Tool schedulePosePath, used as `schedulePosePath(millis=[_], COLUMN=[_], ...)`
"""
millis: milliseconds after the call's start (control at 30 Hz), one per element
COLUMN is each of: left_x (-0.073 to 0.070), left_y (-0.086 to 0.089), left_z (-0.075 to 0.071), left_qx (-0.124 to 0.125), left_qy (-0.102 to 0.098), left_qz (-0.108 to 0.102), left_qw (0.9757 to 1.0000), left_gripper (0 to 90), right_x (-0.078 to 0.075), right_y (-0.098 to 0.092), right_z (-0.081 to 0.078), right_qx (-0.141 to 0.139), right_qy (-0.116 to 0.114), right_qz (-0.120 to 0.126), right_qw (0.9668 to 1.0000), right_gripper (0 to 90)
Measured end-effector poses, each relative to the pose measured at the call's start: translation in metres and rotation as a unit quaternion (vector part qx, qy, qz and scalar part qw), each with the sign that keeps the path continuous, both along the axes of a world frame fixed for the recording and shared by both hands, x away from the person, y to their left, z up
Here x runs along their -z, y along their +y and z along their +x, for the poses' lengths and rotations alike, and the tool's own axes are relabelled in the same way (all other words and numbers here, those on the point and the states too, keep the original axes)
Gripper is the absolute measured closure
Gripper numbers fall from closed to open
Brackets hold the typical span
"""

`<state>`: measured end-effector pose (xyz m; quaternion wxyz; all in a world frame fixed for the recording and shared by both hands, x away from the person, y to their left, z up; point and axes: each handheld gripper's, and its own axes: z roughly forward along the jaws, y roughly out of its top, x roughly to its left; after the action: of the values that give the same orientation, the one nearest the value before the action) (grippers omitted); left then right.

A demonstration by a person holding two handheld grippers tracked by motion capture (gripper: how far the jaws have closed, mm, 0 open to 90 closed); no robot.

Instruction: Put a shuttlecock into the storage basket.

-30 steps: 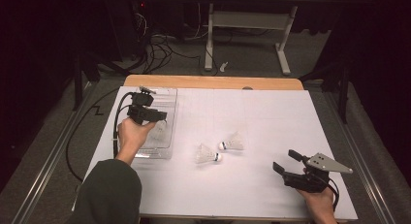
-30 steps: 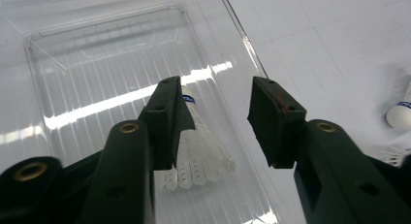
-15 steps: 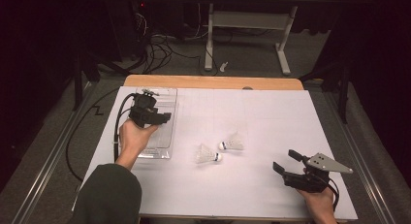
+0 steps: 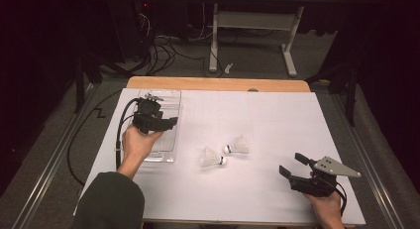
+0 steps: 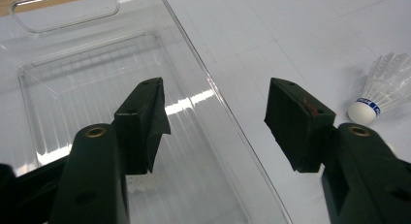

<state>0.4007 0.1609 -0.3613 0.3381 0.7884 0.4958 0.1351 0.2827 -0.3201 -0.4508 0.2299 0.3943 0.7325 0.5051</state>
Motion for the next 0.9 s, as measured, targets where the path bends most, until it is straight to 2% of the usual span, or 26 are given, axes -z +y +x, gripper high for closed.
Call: schedulePosePath(millis=[900], left_x=[0.003], left_y=[-0.005], left_z=[-0.028], left_qx=[0.028], left_qy=[-0.030], left_qz=[-0.033], left_qw=[0.9986], left_gripper=[40.3], right_x=[0.000], right_y=[0.000], right_z=[0.000], right_qx=[0.000], right_qy=[-0.002], right_qz=[0.001], right_qw=[1.0000], right_gripper=[22.0])
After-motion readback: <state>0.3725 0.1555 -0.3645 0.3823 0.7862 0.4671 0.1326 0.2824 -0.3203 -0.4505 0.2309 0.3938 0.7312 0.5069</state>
